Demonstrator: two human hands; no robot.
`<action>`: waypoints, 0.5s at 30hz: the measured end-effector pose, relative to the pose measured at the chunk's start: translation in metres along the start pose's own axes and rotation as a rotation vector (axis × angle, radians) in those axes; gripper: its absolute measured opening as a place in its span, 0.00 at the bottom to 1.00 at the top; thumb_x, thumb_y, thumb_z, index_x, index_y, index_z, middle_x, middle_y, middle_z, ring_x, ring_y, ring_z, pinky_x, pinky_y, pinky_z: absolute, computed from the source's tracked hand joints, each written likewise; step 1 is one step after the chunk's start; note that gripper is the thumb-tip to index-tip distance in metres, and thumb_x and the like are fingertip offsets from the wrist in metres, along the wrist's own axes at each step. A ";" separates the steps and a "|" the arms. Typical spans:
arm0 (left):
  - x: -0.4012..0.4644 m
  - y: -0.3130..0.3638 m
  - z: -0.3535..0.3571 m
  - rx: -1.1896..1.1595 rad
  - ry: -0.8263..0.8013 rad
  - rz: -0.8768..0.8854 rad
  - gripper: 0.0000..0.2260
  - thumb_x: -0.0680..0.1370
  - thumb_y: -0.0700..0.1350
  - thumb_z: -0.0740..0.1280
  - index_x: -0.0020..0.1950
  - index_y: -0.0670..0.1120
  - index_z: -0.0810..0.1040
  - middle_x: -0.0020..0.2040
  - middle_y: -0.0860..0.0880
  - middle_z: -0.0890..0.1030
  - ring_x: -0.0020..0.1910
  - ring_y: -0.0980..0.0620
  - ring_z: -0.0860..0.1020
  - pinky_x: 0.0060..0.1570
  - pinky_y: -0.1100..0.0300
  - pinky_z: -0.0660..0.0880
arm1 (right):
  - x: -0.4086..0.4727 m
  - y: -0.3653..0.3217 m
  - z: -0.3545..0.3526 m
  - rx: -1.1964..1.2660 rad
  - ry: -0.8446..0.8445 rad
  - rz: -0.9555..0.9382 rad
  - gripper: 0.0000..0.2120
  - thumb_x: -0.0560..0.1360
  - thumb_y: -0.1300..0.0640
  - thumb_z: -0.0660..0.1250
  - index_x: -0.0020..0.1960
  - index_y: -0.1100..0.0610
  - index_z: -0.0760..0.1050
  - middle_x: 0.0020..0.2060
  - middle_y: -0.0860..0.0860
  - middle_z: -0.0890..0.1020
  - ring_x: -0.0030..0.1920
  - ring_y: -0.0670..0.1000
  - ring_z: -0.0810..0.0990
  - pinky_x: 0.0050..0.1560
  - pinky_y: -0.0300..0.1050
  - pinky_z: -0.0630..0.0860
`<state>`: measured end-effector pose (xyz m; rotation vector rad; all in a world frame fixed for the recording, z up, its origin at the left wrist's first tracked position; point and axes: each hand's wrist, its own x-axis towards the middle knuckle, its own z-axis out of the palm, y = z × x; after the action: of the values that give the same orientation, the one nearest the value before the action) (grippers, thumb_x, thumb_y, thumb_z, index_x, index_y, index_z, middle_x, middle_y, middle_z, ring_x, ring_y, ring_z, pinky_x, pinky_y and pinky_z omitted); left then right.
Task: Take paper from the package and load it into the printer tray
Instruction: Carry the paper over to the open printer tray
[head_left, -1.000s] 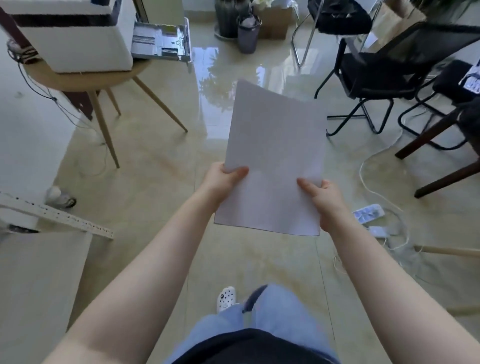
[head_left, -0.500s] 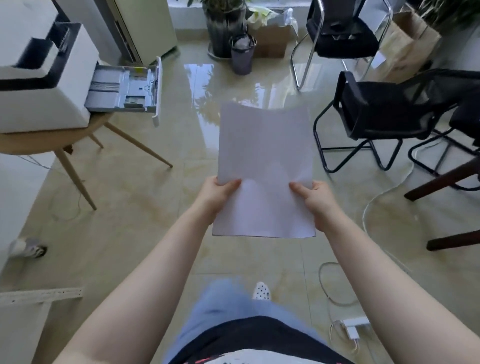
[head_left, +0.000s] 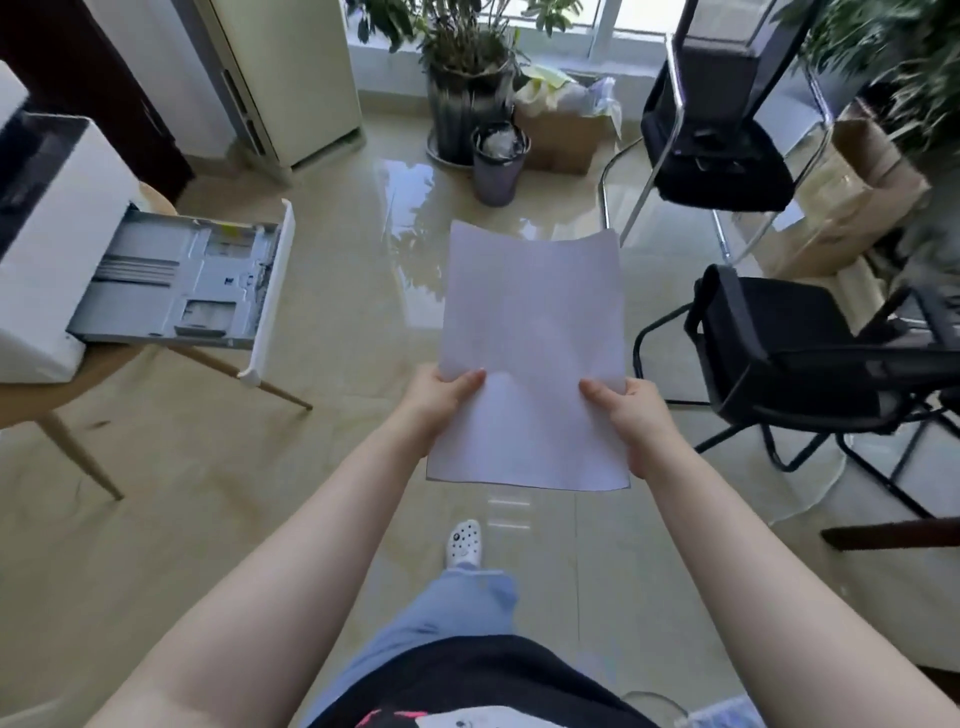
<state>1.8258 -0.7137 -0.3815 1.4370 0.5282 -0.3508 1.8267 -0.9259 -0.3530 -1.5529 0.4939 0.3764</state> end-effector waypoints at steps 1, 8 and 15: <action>0.019 0.014 0.003 0.001 -0.005 0.003 0.12 0.76 0.40 0.68 0.57 0.37 0.78 0.42 0.48 0.81 0.35 0.55 0.79 0.36 0.63 0.78 | 0.019 -0.014 0.002 0.002 0.001 0.000 0.06 0.76 0.63 0.66 0.41 0.60 0.77 0.36 0.54 0.81 0.25 0.45 0.81 0.28 0.39 0.80; 0.133 0.103 0.008 -0.016 0.039 0.037 0.10 0.76 0.40 0.68 0.55 0.39 0.78 0.41 0.48 0.81 0.38 0.51 0.80 0.48 0.56 0.78 | 0.147 -0.101 0.023 -0.004 -0.060 0.004 0.04 0.76 0.62 0.67 0.43 0.60 0.78 0.26 0.47 0.84 0.26 0.46 0.83 0.28 0.39 0.80; 0.244 0.159 -0.011 -0.075 0.214 0.022 0.08 0.75 0.43 0.70 0.51 0.40 0.79 0.49 0.41 0.82 0.48 0.44 0.81 0.55 0.47 0.78 | 0.293 -0.169 0.074 -0.094 -0.219 -0.005 0.04 0.75 0.63 0.67 0.42 0.60 0.78 0.26 0.47 0.84 0.25 0.45 0.82 0.27 0.38 0.78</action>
<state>2.1128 -0.6644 -0.3802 1.4146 0.6912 -0.1581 2.1691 -0.8742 -0.3664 -1.5803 0.3050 0.5652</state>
